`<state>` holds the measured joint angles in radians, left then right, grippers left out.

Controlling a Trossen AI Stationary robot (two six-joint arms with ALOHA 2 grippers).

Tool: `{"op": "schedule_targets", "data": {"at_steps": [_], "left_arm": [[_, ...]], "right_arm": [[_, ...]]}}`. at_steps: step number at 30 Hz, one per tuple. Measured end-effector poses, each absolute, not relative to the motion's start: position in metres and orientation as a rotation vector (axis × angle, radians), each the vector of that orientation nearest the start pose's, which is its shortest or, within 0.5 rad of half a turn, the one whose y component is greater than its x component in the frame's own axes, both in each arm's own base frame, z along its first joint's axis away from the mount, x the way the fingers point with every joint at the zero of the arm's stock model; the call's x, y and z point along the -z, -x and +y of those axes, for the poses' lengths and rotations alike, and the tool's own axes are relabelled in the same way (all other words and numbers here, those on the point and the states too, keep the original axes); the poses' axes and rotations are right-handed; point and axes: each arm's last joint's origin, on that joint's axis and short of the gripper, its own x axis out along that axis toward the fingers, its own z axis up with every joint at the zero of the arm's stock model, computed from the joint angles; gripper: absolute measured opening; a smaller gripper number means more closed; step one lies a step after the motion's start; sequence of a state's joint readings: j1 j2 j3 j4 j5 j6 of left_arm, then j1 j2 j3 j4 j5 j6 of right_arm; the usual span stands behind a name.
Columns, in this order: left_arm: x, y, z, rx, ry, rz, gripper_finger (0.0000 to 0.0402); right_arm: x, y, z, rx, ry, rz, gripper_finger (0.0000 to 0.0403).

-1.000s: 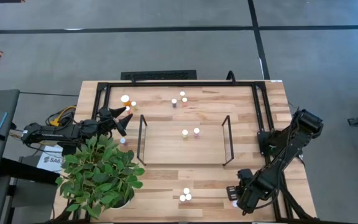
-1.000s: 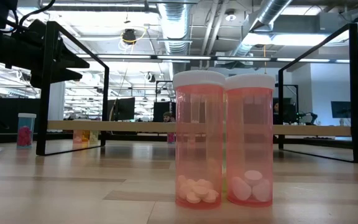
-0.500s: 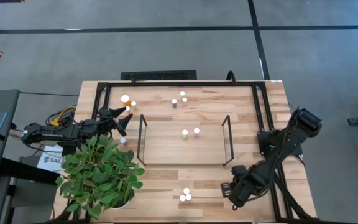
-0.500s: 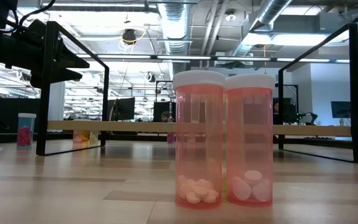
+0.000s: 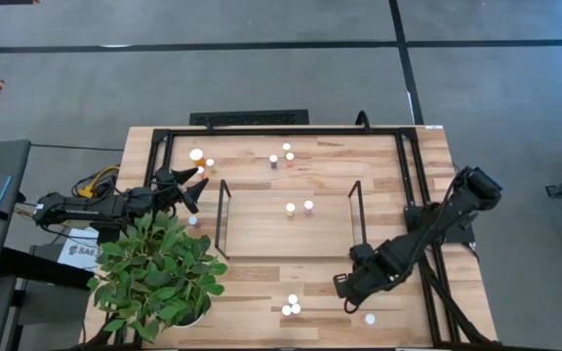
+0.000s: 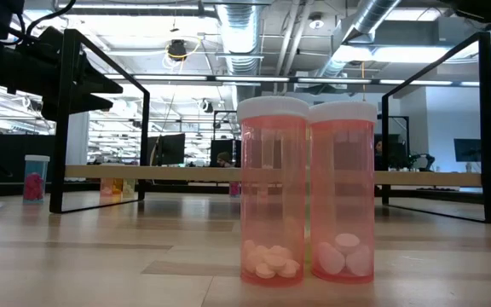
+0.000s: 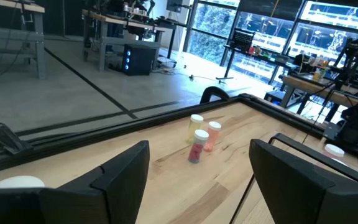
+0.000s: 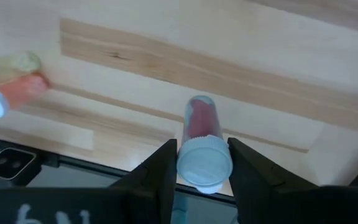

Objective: Pick and place medicine bottles onto shelf by color
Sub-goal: Put the blue pill bottle on the shelf

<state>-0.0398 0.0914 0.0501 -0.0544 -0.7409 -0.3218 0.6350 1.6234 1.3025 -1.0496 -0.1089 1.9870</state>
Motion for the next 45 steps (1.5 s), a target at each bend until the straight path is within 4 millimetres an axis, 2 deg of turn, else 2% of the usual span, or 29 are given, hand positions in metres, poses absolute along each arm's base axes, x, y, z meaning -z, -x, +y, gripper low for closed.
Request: {"op": "schedule_targets", "data": {"at_steps": [12, 16, 25, 33, 45], "left_arm": [[-0.169, -0.094, 0.016, -0.708, 0.271, -0.023, 0.0265], [-0.169, -0.094, 0.016, -0.708, 0.271, -0.023, 0.0265], [-0.169, -0.094, 0.016, -0.709, 0.271, -0.023, 0.0265], [-0.169, -0.094, 0.016, -0.709, 0.271, -0.023, 0.0265], [-0.169, -0.094, 0.016, -0.709, 0.271, -0.023, 0.0265]], "right_arm": [[-0.272, -0.264, 0.170, 0.898, -1.095, 1.435, 0.0146], [-0.282, -0.276, 0.166, 0.858, -1.013, 1.449, 0.0147], [-0.280, -0.308, 0.147, 0.695, -0.801, 1.532, 0.0145], [-0.290, -0.322, 0.115, 0.625, -0.705, 1.548, 0.0148], [-0.294, -0.340, 0.042, 0.564, -0.605, 1.508, 0.0148]]}}
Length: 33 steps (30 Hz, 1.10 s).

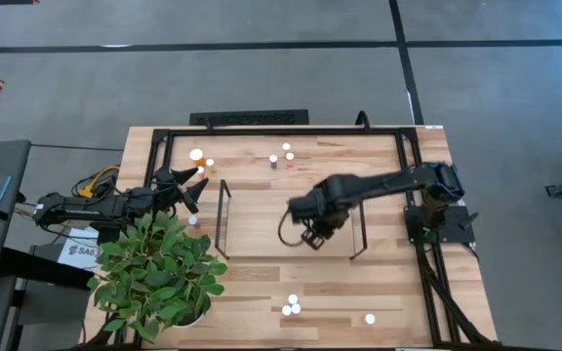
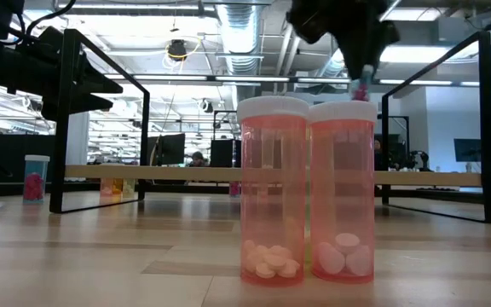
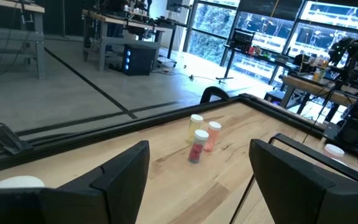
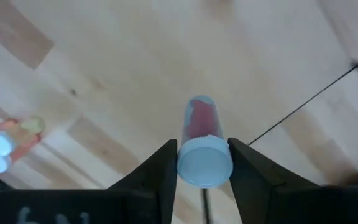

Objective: Pick and place medicine bottles onto shelf by color
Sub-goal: Put the blue pill bottle on the shelf

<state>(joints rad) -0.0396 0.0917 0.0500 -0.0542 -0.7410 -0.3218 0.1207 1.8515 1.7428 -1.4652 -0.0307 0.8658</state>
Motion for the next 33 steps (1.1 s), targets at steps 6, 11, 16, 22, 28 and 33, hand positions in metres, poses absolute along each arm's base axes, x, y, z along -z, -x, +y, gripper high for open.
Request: {"op": "schedule_targets", "data": {"at_steps": [6, 11, 16, 22, 28, 33], "left_arm": [[-0.169, -0.094, 0.016, -0.708, 0.271, -0.023, 0.0265], [-0.169, -0.094, 0.016, -0.708, 0.271, -0.023, 0.0265], [-0.169, -0.094, 0.016, -0.708, 0.271, -0.023, 0.0265], [-0.169, -0.094, 0.016, -0.708, 0.271, -0.024, 0.0264], [-0.169, -0.094, 0.016, -0.709, 0.271, -0.023, 0.0265], [-0.169, -0.094, 0.016, -0.708, 0.271, -0.023, 0.0265]], "right_arm": [[-0.288, -0.345, 0.013, 0.519, -0.541, 1.534, 0.0154], [-0.282, -0.349, -0.002, 0.438, -0.456, 1.569, 0.0151], [-0.272, -0.352, -0.016, 0.412, -0.378, 1.625, 0.0149], [-0.256, -0.356, -0.032, 0.402, -0.365, 1.683, 0.0149], [-0.253, -0.357, -0.043, 0.387, -0.373, 1.694, 0.0143], [-0.253, -0.358, -0.048, 0.358, -0.369, 1.676, 0.0145]]}}
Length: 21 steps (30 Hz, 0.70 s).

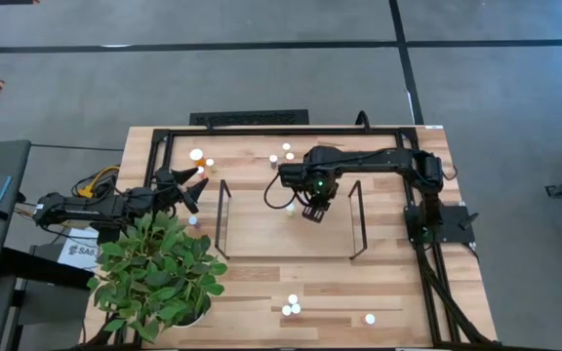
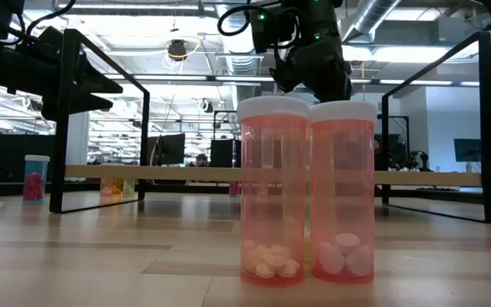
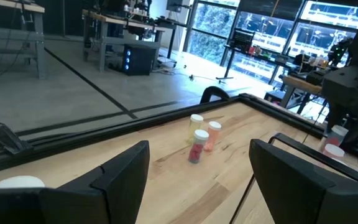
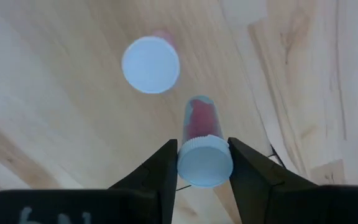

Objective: Pick and place medicine bottles onto shelf by color
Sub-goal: Put the blue pill bottle on the shelf

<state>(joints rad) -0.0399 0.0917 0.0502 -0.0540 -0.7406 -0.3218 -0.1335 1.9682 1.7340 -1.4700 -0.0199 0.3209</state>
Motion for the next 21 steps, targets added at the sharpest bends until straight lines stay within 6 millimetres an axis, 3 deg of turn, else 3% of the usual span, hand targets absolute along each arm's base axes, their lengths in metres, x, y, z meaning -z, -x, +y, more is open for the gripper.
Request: {"op": "schedule_targets", "data": {"at_steps": [12, 21], "left_arm": [[-0.169, -0.094, 0.016, -0.708, 0.271, -0.023, 0.0265], [-0.169, -0.094, 0.016, -0.708, 0.271, -0.023, 0.0265]], "right_arm": [[-0.252, -0.360, -0.045, 0.312, -0.392, 1.667, 0.0146], [-0.235, -0.355, -0.043, 0.313, -0.451, 1.712, 0.0146]]}}
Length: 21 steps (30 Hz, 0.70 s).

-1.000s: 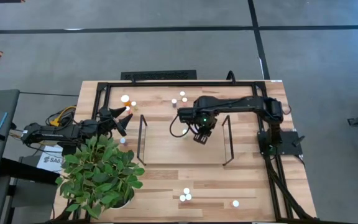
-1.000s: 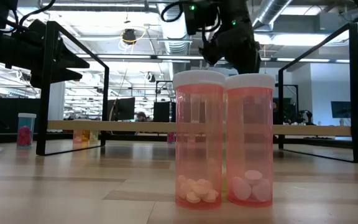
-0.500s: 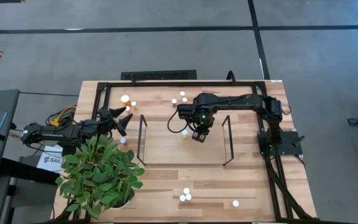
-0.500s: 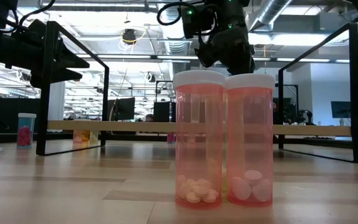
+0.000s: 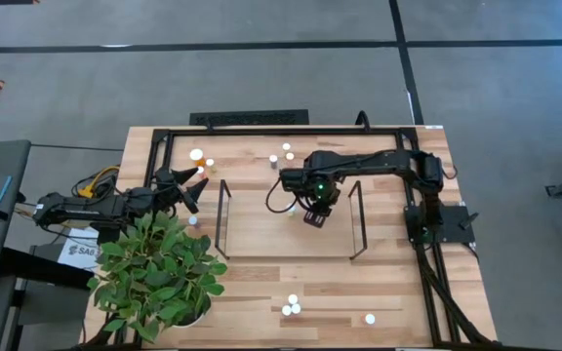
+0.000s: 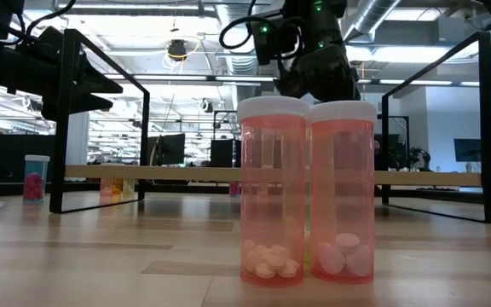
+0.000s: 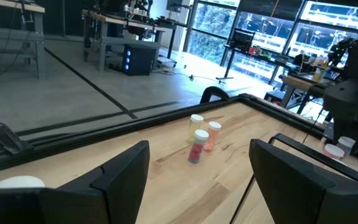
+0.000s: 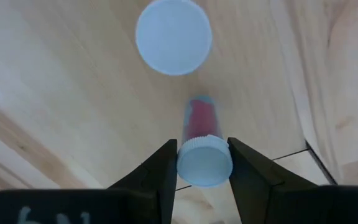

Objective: Pick and place medicine bottles onto shelf by color
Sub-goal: Put the blue pill bottle on the shelf

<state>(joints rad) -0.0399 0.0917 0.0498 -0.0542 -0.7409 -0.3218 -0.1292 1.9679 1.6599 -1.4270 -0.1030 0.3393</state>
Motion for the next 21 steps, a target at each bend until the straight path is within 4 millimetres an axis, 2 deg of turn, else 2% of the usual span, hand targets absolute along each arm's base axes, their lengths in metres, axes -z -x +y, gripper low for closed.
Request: {"op": "schedule_targets", "data": {"at_steps": [13, 21], "left_arm": [[-0.1688, -0.0938, 0.0158, -0.708, 0.271, -0.023, 0.0265], [-0.1688, -0.0938, 0.0158, -0.708, 0.271, -0.023, 0.0265]], "right_arm": [[-0.2336, -0.3599, -0.0442, 0.242, -0.391, 1.669, 0.0146], [-0.2333, -0.3615, -0.0474, 0.258, -0.364, 1.647, 0.0146]]}}
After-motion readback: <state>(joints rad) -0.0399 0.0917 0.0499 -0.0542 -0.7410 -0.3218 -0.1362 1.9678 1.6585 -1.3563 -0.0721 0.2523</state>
